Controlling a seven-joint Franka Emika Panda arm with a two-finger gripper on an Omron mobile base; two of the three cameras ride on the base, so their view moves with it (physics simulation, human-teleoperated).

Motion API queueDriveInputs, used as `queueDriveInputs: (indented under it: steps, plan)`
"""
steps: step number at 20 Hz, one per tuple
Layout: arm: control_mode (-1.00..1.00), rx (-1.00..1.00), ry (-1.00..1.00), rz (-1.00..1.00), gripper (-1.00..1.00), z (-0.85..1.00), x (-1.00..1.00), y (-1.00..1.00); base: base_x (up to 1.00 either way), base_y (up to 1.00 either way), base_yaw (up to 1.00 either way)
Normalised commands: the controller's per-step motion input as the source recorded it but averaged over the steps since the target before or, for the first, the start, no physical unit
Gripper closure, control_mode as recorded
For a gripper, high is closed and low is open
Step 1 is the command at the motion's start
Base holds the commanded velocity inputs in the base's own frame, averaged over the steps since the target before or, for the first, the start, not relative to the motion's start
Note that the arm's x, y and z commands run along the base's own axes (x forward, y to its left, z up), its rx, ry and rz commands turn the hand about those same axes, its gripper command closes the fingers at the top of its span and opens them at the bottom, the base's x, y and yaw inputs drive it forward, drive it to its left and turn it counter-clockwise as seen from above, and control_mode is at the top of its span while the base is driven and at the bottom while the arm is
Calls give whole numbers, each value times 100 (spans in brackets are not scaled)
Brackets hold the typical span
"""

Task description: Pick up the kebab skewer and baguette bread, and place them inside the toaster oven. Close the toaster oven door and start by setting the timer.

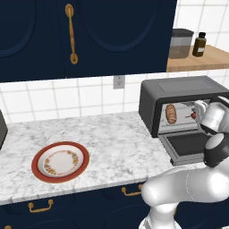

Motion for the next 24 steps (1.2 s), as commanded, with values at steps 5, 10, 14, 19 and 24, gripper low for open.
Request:
queueDriveInputs:
  steps: [5,10,14,19,24]
  plan:
    - [-100,2,0,0,-100,0,0,-1,0,0,0]
    - [-100,0,0,0,-100,0,0,0,0,0,0]
    - [-100,0,1,0,-100,-11,-15,0,0,0,0]
    - [-100,0,4,0,-100,-26,-36,-1,0,0,0]
    - [-100,0,6,0,-100,-2,-12,0,0,0,0]
